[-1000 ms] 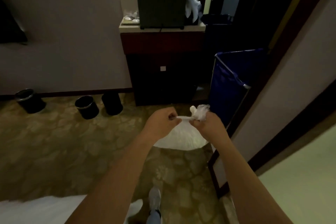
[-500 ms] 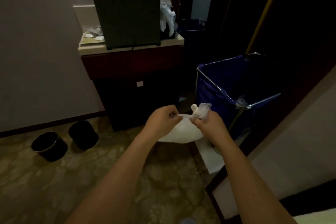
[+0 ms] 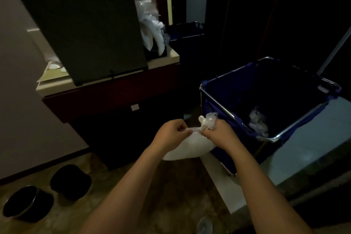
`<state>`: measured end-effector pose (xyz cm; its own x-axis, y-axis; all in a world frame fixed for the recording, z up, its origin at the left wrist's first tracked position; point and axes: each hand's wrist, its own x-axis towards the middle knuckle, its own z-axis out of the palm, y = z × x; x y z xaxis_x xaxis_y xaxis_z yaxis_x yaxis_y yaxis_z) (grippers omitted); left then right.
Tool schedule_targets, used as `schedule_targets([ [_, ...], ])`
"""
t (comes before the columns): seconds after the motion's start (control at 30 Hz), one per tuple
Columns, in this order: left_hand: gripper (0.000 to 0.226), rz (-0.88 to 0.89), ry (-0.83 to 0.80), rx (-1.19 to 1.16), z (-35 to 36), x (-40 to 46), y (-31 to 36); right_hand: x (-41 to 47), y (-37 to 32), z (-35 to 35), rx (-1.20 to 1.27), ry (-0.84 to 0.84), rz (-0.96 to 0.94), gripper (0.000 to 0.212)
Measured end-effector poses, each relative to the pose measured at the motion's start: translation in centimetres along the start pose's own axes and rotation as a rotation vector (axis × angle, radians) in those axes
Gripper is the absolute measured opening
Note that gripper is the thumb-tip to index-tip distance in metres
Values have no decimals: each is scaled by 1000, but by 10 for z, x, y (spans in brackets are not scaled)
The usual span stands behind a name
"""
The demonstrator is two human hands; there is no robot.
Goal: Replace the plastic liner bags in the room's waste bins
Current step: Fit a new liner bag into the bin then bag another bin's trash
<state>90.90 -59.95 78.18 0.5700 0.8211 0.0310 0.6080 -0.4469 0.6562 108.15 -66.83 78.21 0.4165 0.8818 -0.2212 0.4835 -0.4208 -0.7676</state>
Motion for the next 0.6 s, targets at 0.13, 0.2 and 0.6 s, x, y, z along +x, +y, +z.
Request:
schedule_targets([
  [0.13, 16, 14, -38, -2, 3, 97, 14, 86, 3, -37, -16, 26, 22, 18],
  [0.2, 18, 40, -70, 1, 7, 142, 16, 121, 5, -53, 10, 59, 37, 21],
  [0.6, 18, 241, -419, -72, 102, 381, 32, 267, 61, -135, 77, 225, 377, 23],
])
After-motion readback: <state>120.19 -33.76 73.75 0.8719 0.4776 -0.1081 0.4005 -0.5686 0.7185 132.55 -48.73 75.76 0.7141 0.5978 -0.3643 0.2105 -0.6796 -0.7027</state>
